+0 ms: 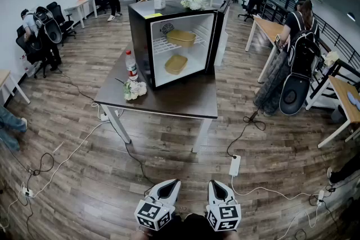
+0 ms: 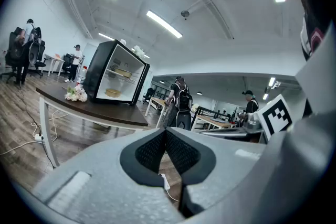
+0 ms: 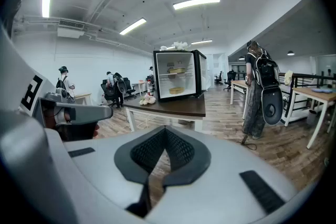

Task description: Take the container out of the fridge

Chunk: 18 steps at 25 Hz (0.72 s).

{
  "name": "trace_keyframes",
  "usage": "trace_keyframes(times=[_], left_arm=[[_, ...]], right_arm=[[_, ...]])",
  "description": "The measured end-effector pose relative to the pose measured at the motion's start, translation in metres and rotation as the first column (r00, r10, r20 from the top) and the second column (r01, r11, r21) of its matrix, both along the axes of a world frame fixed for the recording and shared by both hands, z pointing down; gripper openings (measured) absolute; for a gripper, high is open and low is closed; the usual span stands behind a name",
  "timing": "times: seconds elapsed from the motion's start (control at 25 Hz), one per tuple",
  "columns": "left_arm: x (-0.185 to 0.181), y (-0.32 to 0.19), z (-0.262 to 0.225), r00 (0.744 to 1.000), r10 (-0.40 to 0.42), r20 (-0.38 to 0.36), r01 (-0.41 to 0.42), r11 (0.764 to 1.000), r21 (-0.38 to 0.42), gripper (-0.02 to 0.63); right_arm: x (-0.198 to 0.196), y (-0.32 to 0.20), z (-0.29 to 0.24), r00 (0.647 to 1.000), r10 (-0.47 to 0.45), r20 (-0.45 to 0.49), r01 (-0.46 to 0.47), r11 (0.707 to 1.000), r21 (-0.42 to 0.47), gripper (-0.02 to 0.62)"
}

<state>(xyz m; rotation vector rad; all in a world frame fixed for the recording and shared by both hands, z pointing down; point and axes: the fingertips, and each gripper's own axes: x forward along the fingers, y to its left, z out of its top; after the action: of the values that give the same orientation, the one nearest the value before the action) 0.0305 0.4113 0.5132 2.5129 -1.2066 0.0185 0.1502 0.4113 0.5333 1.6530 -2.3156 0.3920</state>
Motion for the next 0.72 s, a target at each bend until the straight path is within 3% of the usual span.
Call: trace_keyframes(times=[0.32,0.72], left_arm=[[0.008,0.013,0.014,1.000,-0.002,0.012,0.002,1.000,-0.023,0.008],[-0.005,-0.007,0.011,1.000,0.025,-0.009,-0.025,1.000,-0.002,0.008]], right_arm=[[0.008,0.014,0.014,1.000,0.010,0.003,-0.010,0.999,-0.040,0.008],[0.008,-0.005,0.015,0.992,0.069,0.103,-0.067,0.997,-0.026,0.009]])
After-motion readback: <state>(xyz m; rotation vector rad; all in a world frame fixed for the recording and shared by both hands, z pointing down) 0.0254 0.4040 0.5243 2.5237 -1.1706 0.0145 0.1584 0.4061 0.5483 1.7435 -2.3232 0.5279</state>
